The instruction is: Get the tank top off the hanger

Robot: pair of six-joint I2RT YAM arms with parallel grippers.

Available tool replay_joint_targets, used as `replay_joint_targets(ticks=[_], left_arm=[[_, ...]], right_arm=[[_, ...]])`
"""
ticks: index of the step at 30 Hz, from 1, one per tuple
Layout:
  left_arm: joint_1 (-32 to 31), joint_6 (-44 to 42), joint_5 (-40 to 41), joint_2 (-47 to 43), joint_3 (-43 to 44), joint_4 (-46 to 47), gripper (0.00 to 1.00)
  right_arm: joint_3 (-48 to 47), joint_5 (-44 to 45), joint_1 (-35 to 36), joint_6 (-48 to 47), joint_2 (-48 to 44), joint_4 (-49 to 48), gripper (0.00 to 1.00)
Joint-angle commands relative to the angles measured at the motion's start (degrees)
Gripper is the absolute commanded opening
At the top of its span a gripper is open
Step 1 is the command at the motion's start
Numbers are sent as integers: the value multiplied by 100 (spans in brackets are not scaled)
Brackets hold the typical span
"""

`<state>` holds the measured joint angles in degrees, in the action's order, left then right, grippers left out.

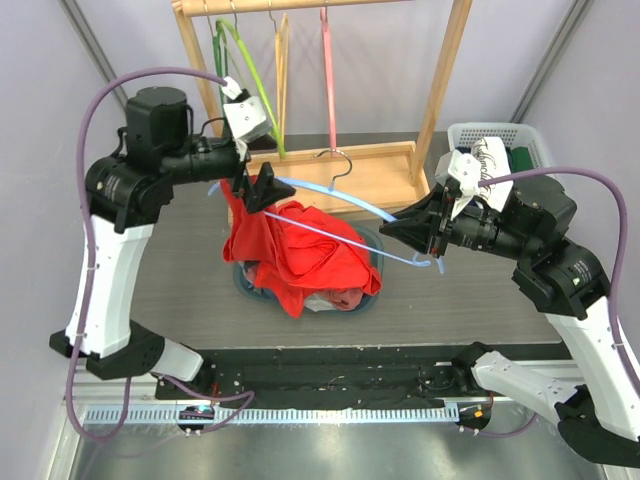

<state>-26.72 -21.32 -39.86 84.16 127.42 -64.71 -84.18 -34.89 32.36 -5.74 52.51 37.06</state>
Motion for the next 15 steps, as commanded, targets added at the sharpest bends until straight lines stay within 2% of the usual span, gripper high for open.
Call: replay_joint_targets(ticks=[1, 5, 9, 11, 15], left_arm=[[27, 287, 1758, -671, -287, 538, 100], [35, 330, 2717, -1084, -664, 713, 100], [158, 655, 3536, -1621, -1779, 995, 100], [167, 708, 3520, -1858, -2314, 1013, 100], [246, 1120, 2897, -2105, -3011, 1021, 100]], right_arm=[[-98, 535, -2, 64, -92, -235, 2], [-257, 694, -2, 99, -74, 12, 1], [-283, 765, -2, 204, -337, 82, 2], [-309, 773, -10, 231, -382, 91, 2], [-318, 809, -10, 275, -435, 91, 2]])
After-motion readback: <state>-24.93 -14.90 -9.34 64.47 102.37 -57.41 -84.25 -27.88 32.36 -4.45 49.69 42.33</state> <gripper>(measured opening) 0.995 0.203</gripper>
